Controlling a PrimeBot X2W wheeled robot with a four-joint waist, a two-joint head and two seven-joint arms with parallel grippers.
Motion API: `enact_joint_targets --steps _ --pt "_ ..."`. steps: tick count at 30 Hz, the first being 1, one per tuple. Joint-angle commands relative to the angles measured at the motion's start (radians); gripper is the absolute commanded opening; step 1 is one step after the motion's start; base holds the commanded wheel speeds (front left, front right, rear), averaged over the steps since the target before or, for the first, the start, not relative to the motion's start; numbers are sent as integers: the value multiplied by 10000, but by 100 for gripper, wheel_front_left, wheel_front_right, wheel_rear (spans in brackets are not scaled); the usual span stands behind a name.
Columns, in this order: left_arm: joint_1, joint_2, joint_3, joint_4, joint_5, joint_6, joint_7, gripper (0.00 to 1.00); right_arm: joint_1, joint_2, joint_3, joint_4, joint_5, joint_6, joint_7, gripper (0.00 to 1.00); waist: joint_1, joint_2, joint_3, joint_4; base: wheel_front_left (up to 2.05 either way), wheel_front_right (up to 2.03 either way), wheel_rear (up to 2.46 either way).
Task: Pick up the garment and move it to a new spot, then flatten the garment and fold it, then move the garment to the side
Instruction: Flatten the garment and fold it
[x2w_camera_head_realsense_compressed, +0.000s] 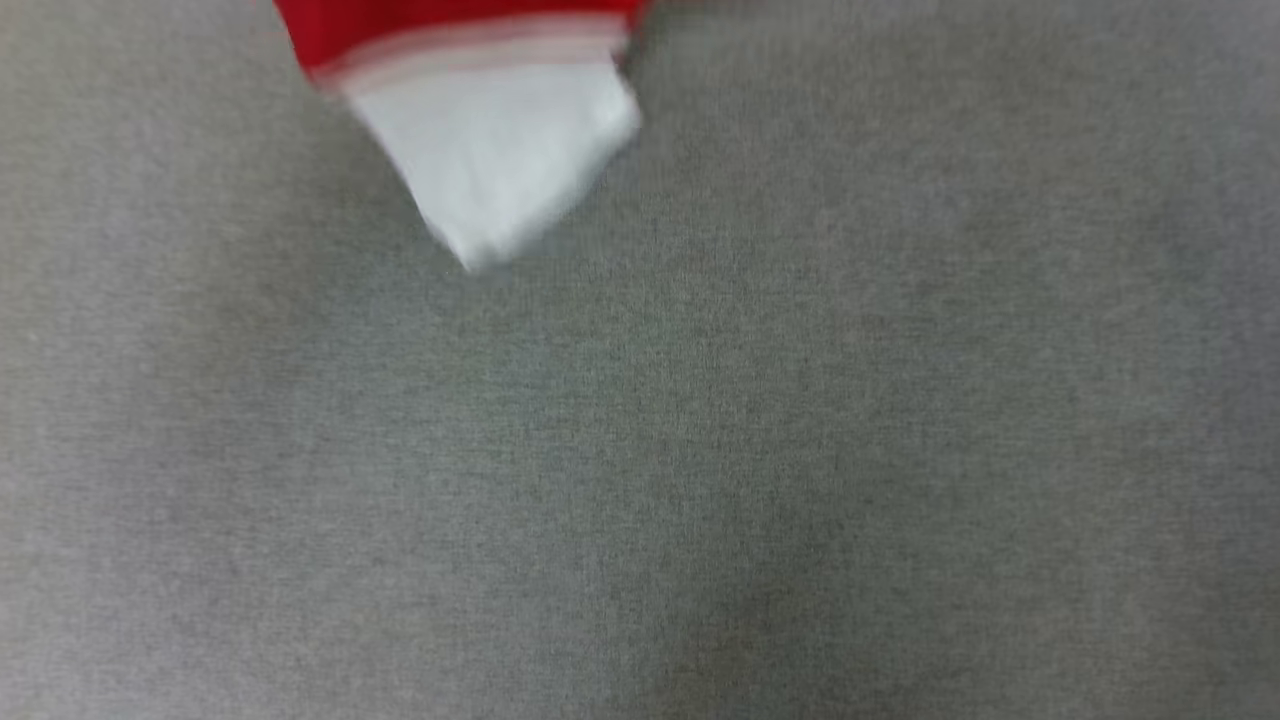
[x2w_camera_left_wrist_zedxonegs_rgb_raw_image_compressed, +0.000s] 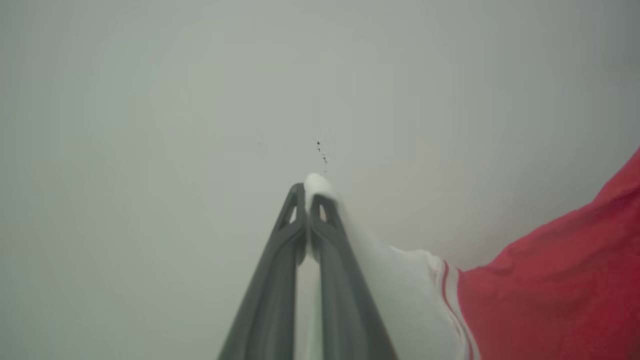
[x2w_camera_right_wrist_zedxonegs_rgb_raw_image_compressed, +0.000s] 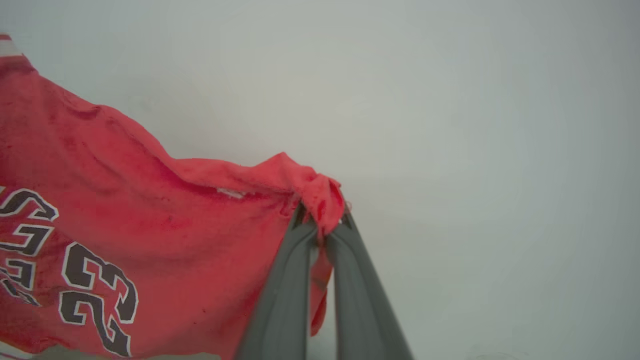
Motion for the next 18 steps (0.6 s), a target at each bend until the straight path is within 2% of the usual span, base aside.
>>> enact_joint_targets --steps 1,7,11,18 --pt "-500 -120 66 234 65 -89 -17 0 -453 109 14 163 -193 -11 -21 0 -1 -1 429 -34 0 0 0" --pt "-2412 -627 147 1384 385 -475 -335 0 -2074 267 43 1023 -591 -11 -169 0 -1 -1 1057 74 0 0 0" --pt "-3063 -858 27 2012 544 -698 -551 0 -2392 515 37 1675 -604 -11 -457 0 -1 -1 1300 124 0 0 0" --pt "-2285 -1209 -415 2968 483 -1063 -826 0 -1430 977 341 2818 -167 -13 -1230 0 -1 -1 1403 174 0 0 0"
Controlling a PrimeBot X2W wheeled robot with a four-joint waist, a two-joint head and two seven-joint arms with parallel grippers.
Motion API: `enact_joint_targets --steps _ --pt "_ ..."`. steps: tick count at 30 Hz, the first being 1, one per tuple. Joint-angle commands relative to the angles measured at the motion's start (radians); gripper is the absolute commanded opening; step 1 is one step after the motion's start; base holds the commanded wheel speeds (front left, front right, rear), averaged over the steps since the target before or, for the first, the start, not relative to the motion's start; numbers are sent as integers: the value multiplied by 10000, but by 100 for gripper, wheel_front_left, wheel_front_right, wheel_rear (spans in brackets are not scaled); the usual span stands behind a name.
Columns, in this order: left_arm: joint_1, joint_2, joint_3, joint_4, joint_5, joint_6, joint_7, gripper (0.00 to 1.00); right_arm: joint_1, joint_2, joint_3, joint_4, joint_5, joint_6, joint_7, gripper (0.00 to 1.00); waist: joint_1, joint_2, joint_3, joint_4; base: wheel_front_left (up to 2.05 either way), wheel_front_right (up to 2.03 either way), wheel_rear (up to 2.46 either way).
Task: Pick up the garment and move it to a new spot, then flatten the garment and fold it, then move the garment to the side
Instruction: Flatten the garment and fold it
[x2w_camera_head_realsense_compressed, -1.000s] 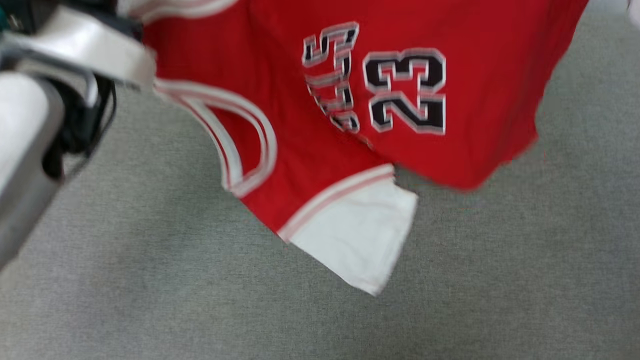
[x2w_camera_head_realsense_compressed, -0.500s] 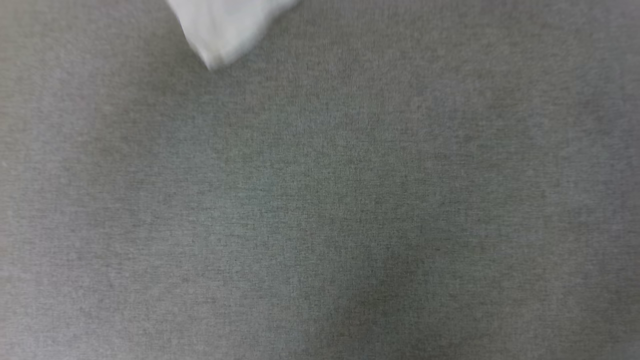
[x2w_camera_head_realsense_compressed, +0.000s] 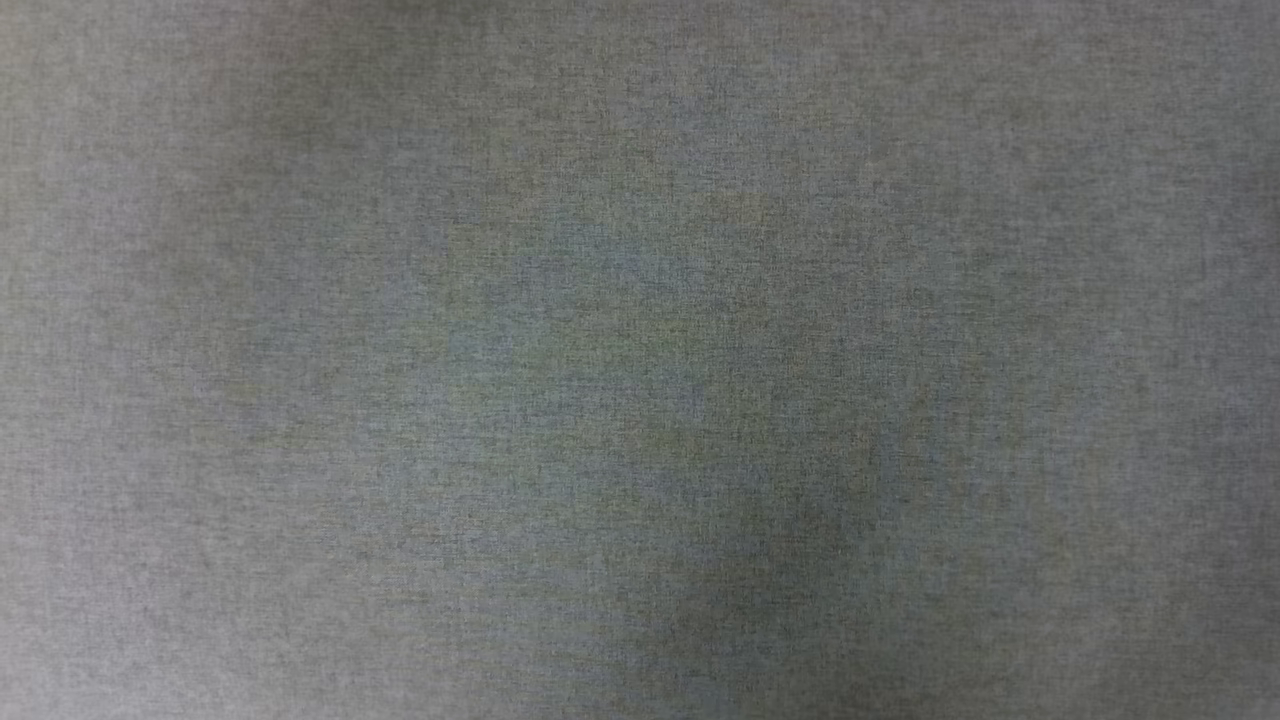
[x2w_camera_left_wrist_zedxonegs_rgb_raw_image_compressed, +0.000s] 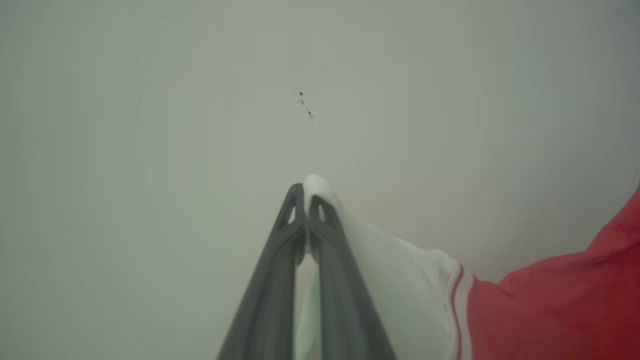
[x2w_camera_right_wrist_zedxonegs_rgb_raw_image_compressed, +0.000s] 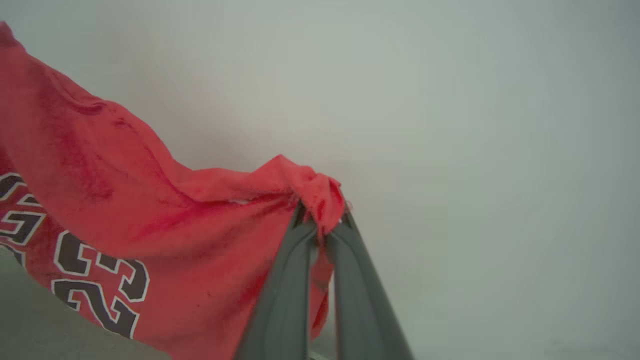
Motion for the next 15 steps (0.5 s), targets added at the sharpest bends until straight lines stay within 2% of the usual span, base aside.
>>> enact_joint_targets --steps 1,4,10,15 --pt "451 -42 -87 168 -93 -66 -94 0 357 98 110 196 110 -15 -217 0 -1 0 -39 -7 0 0 0" --pt "1248 -156 -223 359 -203 -194 -300 0 1027 239 403 605 290 -15 -611 0 -1 0 -168 -31 0 0 0" --pt "3429 15 -294 359 -535 -340 -566 0 2581 475 1342 908 791 -15 -1352 0 -1 0 -710 -165 0 0 0" --pt "5577 278 -193 -368 -647 -169 -629 0 4007 81 2290 529 1486 -13 -1785 0 -1 0 -1386 -140 0 0 0"
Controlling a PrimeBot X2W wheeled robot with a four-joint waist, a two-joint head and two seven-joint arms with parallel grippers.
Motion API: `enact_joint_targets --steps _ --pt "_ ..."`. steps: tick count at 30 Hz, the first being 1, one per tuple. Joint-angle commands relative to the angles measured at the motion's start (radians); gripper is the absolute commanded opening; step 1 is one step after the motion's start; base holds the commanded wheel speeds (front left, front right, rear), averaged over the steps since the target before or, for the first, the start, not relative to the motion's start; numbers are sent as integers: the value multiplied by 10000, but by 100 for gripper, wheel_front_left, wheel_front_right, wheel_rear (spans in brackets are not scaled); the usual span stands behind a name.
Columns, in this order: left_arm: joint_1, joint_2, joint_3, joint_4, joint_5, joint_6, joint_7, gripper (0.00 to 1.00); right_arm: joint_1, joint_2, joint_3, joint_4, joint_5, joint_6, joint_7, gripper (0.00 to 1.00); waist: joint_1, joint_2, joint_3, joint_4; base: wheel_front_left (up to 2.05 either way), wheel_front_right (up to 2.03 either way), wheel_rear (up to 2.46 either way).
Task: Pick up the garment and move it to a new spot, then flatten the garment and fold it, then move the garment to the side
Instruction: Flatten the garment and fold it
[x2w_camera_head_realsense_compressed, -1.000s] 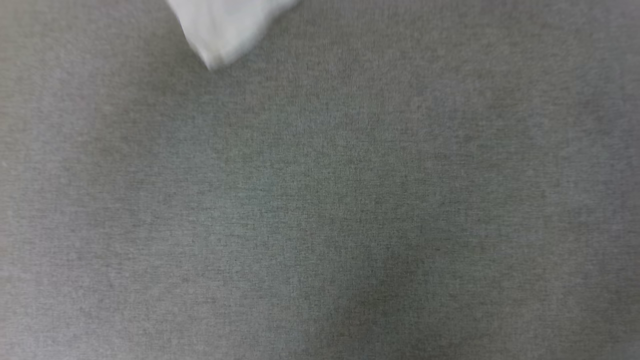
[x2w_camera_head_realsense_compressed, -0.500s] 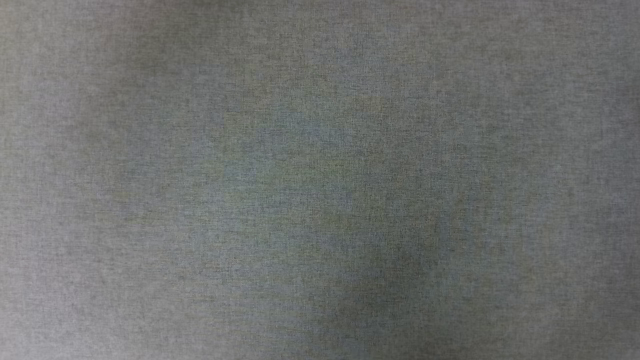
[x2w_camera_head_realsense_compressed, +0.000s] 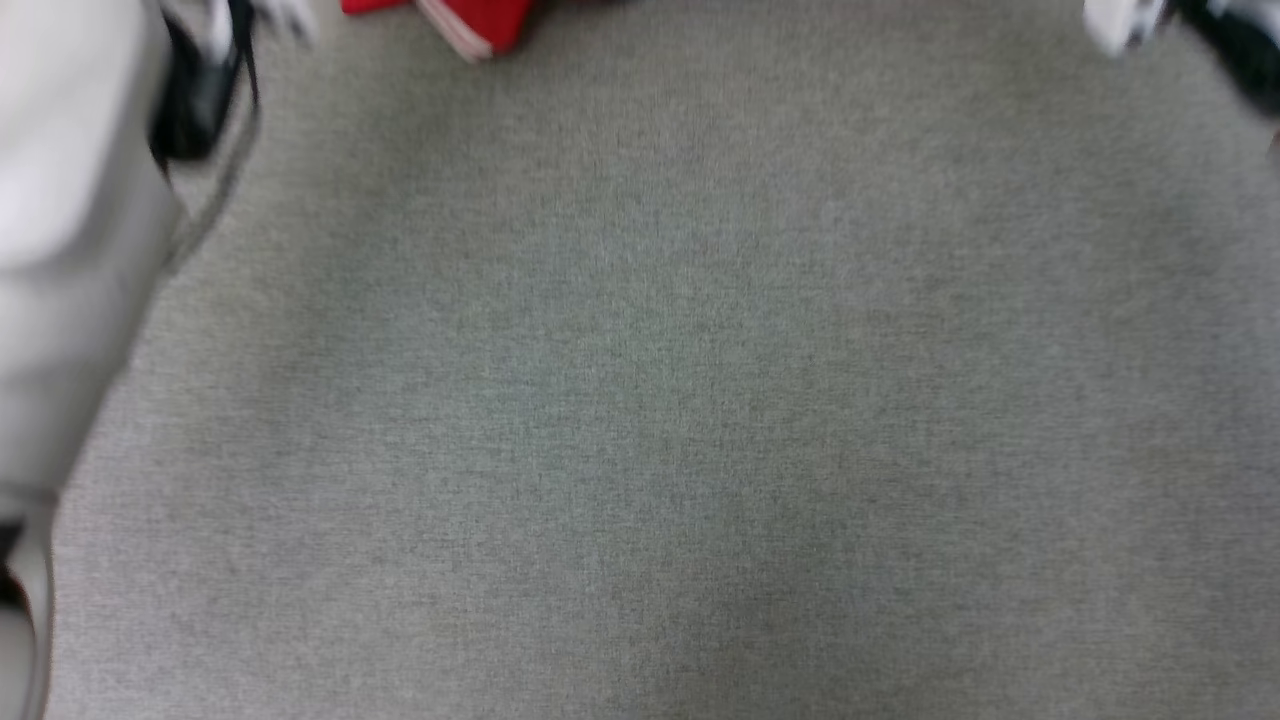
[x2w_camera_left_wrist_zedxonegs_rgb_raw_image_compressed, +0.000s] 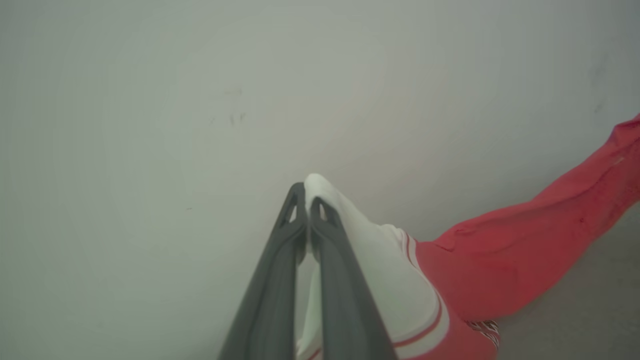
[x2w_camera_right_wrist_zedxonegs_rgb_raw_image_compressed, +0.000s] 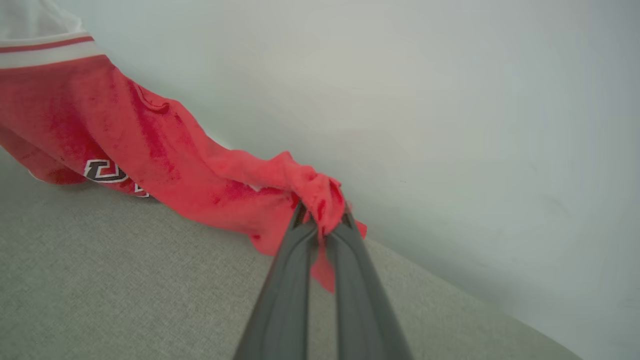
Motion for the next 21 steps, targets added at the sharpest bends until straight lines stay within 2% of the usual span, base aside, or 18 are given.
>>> enact_joint_targets --steps 1,8,16,19,20,21 --pt "742 177 134 -399 -6 124 -65 0 586 -211 279 -201 261 -13 -101 0 -1 0 -467 -14 0 0 0" --pt "4549 766 277 -2474 65 706 -50 0 2797 -1121 1289 -1107 1254 -13 -421 0 -1 0 -1690 27 0 0 0" --pt "8180 1153 18 -3936 -341 1543 -52 0 5413 -2303 1763 -2058 2250 -13 -808 0 -1 0 -2953 161 0 0 0" --pt "9120 1304 4 -4315 -585 1780 -52 0 6048 -2502 1828 -2320 2381 -13 -833 0 -1 0 -3221 107 0 0 0" --pt "9978 1491 -71 -4721 -752 2004 -52 0 6679 -2718 1858 -2561 2493 -13 -833 0 -1 0 -3475 101 0 0 0" --pt "9978 1491 -71 -4721 -752 2004 -52 0 6679 -2718 1858 -2561 2493 -13 -833 0 -1 0 -3475 101 0 0 0"
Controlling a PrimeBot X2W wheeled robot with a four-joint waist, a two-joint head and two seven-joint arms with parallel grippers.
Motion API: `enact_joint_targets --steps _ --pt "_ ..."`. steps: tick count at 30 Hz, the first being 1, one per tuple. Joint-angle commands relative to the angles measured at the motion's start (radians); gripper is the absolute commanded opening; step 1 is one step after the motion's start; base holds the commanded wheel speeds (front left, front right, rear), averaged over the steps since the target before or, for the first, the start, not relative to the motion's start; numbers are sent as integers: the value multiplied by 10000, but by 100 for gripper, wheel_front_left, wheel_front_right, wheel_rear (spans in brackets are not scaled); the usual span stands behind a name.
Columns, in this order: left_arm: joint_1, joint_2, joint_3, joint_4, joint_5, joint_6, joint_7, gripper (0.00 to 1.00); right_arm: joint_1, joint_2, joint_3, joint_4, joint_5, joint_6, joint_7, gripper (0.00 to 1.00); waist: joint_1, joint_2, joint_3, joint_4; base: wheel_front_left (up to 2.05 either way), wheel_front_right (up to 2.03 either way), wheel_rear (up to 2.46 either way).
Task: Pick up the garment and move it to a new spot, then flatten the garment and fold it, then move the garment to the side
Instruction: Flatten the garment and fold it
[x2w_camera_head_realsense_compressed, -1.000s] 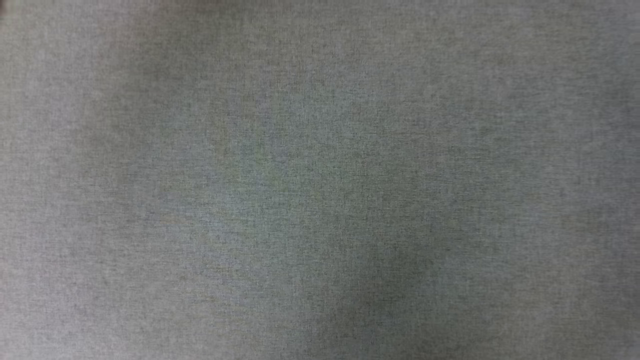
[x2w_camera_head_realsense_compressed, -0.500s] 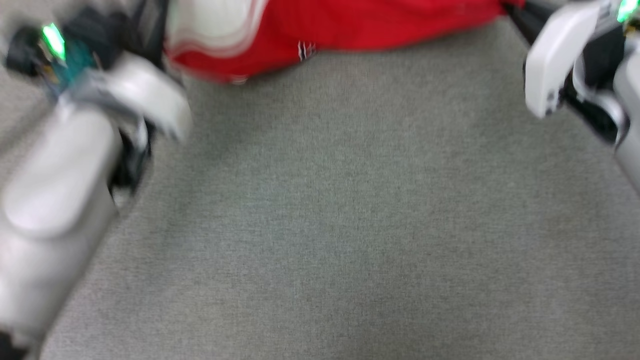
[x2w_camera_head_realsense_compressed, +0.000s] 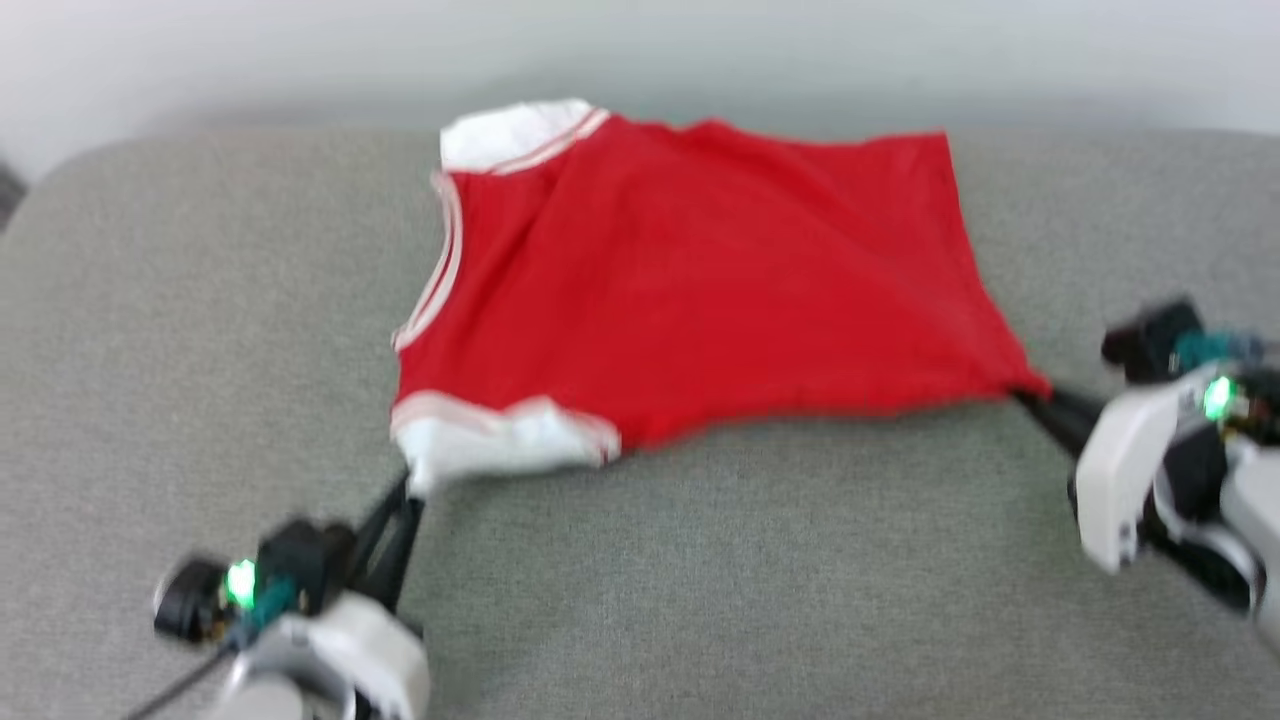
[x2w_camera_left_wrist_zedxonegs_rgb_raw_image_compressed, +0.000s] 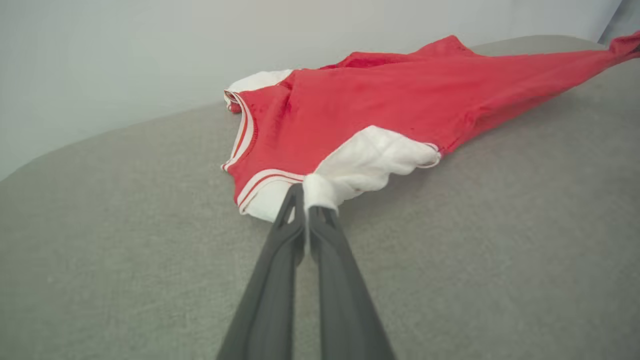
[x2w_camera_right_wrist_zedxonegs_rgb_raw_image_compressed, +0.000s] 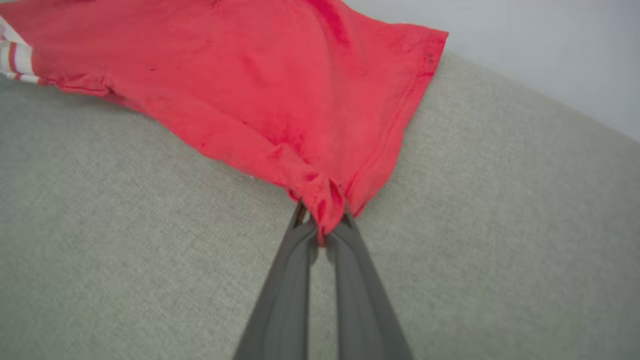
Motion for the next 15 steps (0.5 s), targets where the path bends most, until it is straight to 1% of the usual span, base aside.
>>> enact_joint_targets --steps 1,6,10,15 --pt "340 48 -23 -152 -104 97 -21 0 405 -109 29 -128 73 -11 16 0 2 -1 -371 -9 0 0 0" --pt "2115 287 -210 -899 -580 628 -12 0 2036 -548 -187 -723 250 -11 -18 0 2 -1 -919 -7 0 0 0" --pt "3311 270 -360 -1419 -951 1112 18 0 3356 -815 -521 -1120 300 -11 -41 0 2 -1 -1321 -14 0 0 0" --pt "4460 319 -586 -1815 -1186 1561 28 0 4971 -1029 -1083 -1593 197 -11 -35 0 2 -1 -1675 30 0 0 0"
